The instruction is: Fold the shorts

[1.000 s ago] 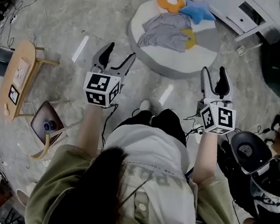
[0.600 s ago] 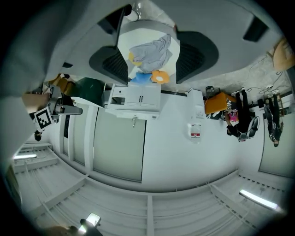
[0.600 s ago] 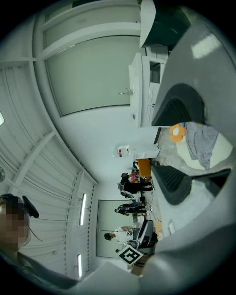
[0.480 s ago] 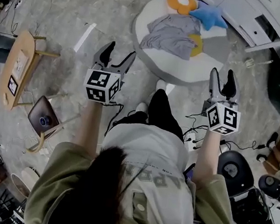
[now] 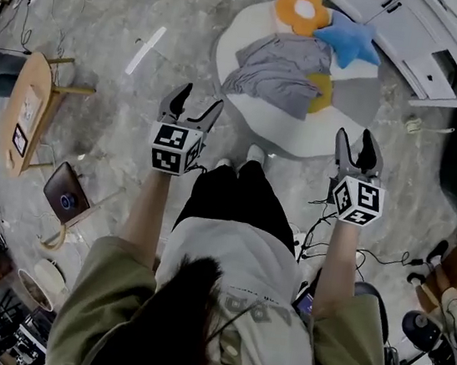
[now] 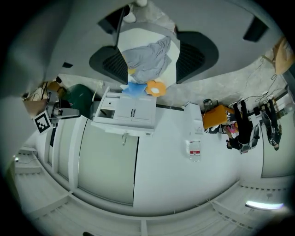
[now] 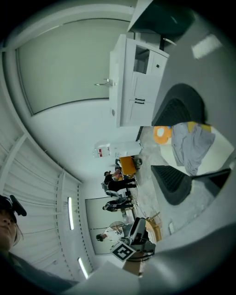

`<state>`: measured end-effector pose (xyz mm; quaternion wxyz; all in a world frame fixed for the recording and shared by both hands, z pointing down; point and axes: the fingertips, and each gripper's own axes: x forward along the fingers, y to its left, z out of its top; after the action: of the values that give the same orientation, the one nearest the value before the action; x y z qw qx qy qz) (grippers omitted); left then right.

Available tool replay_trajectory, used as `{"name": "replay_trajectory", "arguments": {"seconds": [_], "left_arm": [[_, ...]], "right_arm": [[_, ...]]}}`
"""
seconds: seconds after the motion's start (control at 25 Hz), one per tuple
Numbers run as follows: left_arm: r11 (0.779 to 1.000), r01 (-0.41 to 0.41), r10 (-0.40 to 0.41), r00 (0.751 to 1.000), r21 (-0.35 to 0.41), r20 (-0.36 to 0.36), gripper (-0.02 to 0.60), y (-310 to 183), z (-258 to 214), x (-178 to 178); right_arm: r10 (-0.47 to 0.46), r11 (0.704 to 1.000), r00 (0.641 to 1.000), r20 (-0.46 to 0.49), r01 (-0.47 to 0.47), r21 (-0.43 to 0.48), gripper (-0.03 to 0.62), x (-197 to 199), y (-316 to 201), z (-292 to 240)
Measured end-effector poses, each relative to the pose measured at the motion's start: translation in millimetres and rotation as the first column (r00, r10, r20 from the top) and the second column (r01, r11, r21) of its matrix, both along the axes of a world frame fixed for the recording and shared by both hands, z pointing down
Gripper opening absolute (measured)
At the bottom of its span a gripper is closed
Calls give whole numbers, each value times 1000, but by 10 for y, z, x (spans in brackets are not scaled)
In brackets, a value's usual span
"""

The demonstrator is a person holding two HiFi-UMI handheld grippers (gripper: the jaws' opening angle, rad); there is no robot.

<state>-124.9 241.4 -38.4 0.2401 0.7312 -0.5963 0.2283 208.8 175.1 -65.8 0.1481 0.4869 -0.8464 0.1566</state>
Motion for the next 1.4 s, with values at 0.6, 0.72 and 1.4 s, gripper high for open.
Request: {"name": "replay_trajectory", "arguments": {"seconds": [0.6,0.72,1.4], "left_arm": [[914,-136,155,988,-383,18,314,-494,3027,-219],[886,-131,158,987,-446,24,314,-412,3695,-291],[855,-175,208,978,-489,12,314,-417,5533,-407]], "right_arm": [[-6,929,986,-165,-56,-367,256,-55,-181,3275],[-67,900,977,-204,-29,-435,256,-89,-83,4024],[-370,829,834,-409,98,-551,252,-92,-119,5994]]}}
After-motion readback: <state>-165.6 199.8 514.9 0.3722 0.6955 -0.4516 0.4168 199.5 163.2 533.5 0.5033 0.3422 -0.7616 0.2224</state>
